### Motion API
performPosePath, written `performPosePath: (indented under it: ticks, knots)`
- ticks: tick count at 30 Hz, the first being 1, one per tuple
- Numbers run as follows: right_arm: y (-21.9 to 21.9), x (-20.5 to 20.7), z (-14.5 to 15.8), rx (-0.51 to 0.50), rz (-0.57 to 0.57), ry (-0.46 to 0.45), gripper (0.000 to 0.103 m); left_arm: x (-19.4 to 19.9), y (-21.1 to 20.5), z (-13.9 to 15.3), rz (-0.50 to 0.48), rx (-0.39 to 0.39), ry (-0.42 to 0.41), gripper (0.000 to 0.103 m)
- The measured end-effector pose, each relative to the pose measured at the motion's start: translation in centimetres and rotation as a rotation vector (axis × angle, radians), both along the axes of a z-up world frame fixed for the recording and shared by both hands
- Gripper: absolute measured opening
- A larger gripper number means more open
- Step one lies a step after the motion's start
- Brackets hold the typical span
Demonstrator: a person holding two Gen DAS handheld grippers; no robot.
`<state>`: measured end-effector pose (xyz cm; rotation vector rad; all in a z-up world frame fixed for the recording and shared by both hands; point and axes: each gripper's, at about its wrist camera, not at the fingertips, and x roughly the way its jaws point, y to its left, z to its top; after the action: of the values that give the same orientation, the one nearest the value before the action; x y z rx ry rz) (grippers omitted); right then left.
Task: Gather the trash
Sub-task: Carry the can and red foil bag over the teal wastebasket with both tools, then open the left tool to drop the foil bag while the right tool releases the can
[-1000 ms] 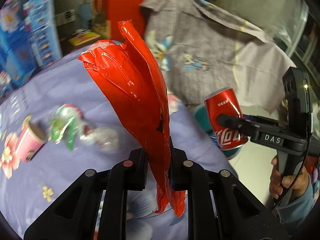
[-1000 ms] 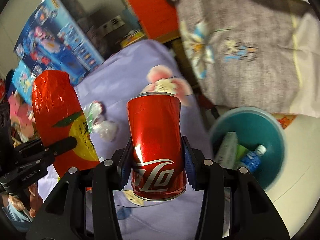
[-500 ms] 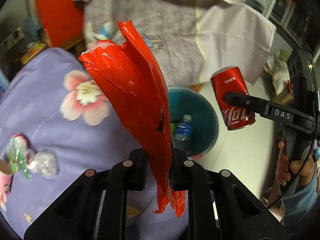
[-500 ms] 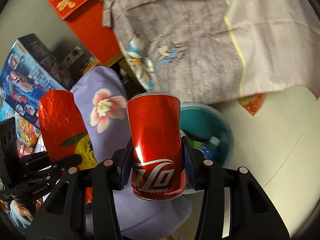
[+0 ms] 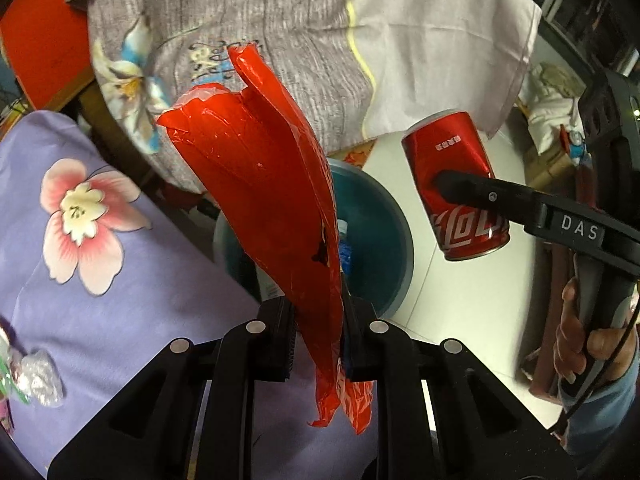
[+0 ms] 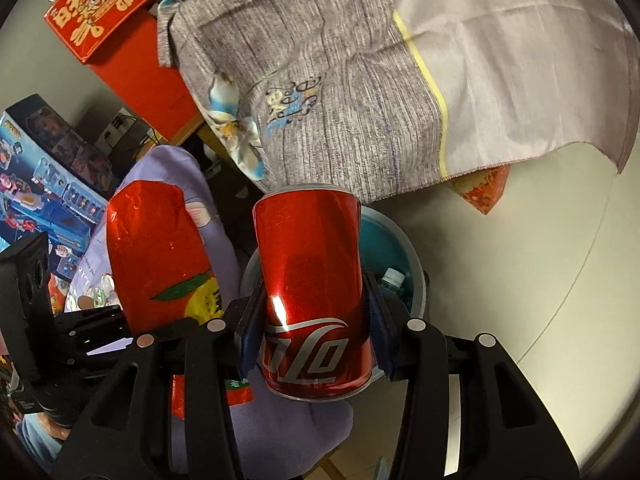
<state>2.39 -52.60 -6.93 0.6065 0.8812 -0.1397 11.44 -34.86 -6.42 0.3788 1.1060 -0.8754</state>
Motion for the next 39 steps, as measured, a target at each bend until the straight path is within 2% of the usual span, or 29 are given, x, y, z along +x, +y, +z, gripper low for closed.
performPosePath:
  ticks: [8, 10, 12, 13, 15, 17, 19, 24, 27, 28, 31, 33, 39]
  knots:
    - [-1.1, 0.8, -0.4, -0.012, -0.013, 0.033, 0.044, 1.4, -3.0, -1.7, -0.034, 0.0, 0.045, 0.02]
    - [-1.3, 0.9, -0.6, -0.01, -0.018, 0.039, 0.044, 1.7, -3.5, -2.3, -0.041, 0.006, 0.056, 0.024]
    - [-1.6, 1.0, -0.7, -0.013, -0.022, 0.044, 0.044, 2.1, -3.8, -2.7, -0.032, 0.013, 0.052, 0.041]
    - [-1.8, 1.1, -0.8, -0.013, -0.024, 0.049, 0.044, 2.3, -3.7, -2.8, -0.024, 0.014, 0.053, 0.045]
    - [-1.8, 1.2, -1.0, -0.011, -0.025, 0.056, 0.044, 2.7, -3.3, -3.1, -0.004, 0.009, 0.079, 0.074]
    - [-1.9, 1.5, -1.3, -0.007, -0.022, 0.062, 0.044, 3.0, -2.7, -3.3, 0.019, 0.014, 0.096, 0.088]
    - [-1.8, 1.7, -1.6, -0.002, -0.018, 0.065, 0.044, 3.0, -2.0, -3.3, 0.045, 0.031, 0.092, 0.094]
    - [-1.1, 2.6, -2.5, 0.011, 0.004, 0.08, 0.044, 3.2, -0.3, -3.6, 0.101, 0.08, 0.08, 0.099]
    - [-0.6, 3.3, -3.0, 0.022, 0.017, 0.09, 0.044, 3.3, 0.6, -4.1, 0.131, 0.172, 0.062, 0.099]
    - [-0.4, 3.6, -3.2, 0.027, 0.024, 0.092, 0.045, 3.2, 0.9, -4.2, 0.128, 0.178, 0.05, 0.099]
    - [0.4, 4.2, -3.3, 0.027, 0.042, 0.091, 0.051, 3.1, 1.8, -3.9, 0.138, 0.16, 0.018, 0.099]
    - [0.8, 4.5, -3.1, 0.025, 0.047, 0.088, 0.06, 3.0, 2.4, -3.5, 0.134, 0.122, 0.016, 0.099]
    - [1.7, 4.4, -2.2, 0.012, 0.042, 0.079, 0.074, 2.2, 4.2, -1.8, 0.117, -0.003, -0.012, 0.099]
